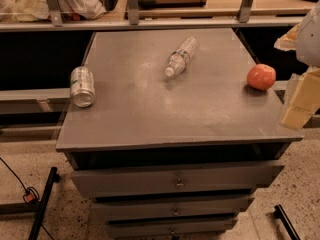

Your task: Place 7up can upright

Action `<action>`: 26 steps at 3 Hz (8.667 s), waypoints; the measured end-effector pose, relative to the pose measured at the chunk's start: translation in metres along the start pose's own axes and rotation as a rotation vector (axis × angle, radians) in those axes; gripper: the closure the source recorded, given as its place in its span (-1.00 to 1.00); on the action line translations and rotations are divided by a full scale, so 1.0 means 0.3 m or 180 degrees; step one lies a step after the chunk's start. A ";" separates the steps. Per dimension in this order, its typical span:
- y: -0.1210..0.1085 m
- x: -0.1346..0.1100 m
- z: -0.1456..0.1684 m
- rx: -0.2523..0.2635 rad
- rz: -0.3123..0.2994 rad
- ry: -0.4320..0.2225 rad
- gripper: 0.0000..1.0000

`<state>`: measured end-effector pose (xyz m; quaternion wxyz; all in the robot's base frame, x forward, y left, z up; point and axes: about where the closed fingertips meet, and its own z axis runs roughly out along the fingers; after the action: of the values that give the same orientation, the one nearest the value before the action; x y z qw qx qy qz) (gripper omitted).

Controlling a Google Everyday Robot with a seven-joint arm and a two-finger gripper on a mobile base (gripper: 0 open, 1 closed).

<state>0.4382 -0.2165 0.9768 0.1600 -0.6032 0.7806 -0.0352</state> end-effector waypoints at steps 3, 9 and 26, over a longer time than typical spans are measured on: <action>-0.048 -0.409 0.029 -0.0067 -0.0286 -0.0404 -1.00; -0.082 -1.072 0.385 -0.0451 -0.0126 -0.0592 -1.00; -0.254 -1.446 0.730 -0.0278 0.0889 -0.0869 1.00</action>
Offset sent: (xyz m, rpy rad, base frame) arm 0.0492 0.1235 0.0233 0.0892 -0.0237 0.1524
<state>0.6689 0.2065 0.8783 0.2413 -0.4947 0.8285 0.1035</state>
